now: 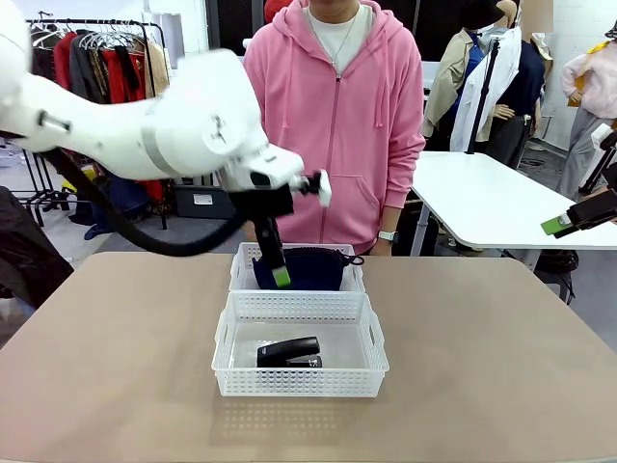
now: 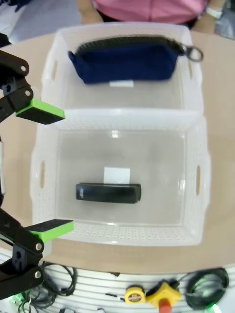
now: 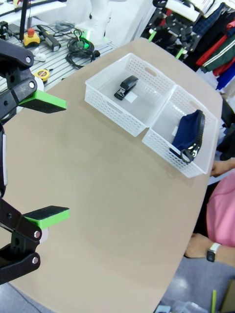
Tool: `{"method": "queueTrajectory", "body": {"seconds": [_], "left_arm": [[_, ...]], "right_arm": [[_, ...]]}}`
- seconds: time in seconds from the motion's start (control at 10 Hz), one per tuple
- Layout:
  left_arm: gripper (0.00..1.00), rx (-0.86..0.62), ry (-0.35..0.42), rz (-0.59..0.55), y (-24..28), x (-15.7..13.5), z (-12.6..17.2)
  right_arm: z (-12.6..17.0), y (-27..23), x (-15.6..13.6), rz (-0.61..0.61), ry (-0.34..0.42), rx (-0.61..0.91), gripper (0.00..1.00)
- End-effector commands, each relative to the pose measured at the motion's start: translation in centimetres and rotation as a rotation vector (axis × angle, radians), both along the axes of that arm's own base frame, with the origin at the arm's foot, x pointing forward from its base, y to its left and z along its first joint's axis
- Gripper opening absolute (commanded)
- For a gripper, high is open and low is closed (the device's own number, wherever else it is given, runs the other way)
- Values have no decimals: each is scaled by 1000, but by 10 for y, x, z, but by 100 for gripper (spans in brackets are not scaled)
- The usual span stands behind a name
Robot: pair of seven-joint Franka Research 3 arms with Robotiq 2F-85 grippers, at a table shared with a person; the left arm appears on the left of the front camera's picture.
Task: Distribute items into two baskets.
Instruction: Place the picked Stapler into the Organizing basket as instructed by the person.
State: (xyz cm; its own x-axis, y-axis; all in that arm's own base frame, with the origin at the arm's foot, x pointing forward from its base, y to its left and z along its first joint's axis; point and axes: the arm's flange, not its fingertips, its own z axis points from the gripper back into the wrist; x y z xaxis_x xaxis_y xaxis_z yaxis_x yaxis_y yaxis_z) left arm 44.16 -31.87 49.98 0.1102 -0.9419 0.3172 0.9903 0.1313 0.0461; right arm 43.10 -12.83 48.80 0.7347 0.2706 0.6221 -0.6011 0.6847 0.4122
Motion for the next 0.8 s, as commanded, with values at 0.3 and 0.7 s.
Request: {"method": "queueTrajectory", "body": {"seconds": [0.3, 0.7], "left_arm": [[100, -152, -64, 201, 114, -63, 56], [100, -285, -201, 384, 199, -141, 68]], "right_arm": [[2, -1, 0, -2, 1, -3, 100], [2, -1, 0, -2, 1, -3, 100]]}}
